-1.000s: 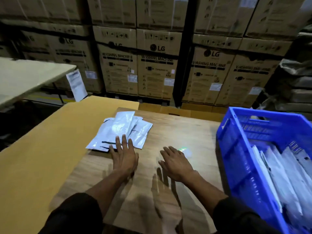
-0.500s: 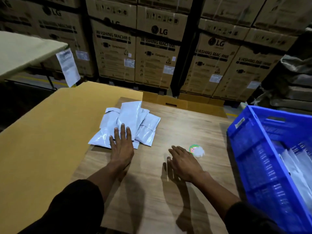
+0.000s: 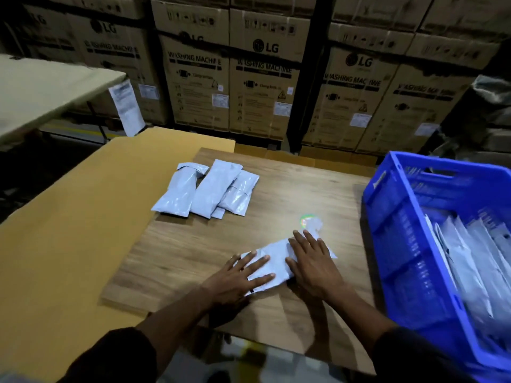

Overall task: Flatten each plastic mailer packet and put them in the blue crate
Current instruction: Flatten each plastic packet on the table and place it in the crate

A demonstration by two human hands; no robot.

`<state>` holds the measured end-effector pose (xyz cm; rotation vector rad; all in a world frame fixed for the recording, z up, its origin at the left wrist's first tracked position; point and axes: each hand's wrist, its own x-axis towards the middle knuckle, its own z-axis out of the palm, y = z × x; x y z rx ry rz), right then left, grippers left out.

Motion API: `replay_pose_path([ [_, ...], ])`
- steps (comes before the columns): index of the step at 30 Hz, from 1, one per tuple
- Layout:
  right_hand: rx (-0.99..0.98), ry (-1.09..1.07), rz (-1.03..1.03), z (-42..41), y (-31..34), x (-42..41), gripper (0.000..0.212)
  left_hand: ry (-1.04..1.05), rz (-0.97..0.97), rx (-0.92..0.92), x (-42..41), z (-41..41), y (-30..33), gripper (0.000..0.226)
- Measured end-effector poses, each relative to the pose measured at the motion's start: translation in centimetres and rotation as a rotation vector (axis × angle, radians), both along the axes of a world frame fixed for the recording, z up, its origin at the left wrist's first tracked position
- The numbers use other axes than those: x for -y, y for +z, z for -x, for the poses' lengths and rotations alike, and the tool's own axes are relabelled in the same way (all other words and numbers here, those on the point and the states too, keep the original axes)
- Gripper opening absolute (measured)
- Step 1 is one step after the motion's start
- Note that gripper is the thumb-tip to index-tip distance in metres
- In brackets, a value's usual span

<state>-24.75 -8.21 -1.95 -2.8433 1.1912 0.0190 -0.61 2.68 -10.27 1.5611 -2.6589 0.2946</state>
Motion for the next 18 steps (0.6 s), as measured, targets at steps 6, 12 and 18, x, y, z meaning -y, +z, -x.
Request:
replay_pose_path([
  [6, -0.099, -0.005, -0.17, 4.2, -1.4, -3.6, 0.092, -0.026, -0.147, 0.034, -2.5, 0.7, 2.0, 0.082],
  [12, -0.012, -0.111, -0.093, 3.6, -1.9, -8.0, 0.066, 0.207, -0.166, -0.06, -3.4, 3.7, 4.4, 0.068],
  [18, 0.017, -0.082, -0.019, 1.7, -2.9, -7.2, 0.057, 0.417, -0.228, -0.199, -1.5, 9.1, 3.5, 0.057],
])
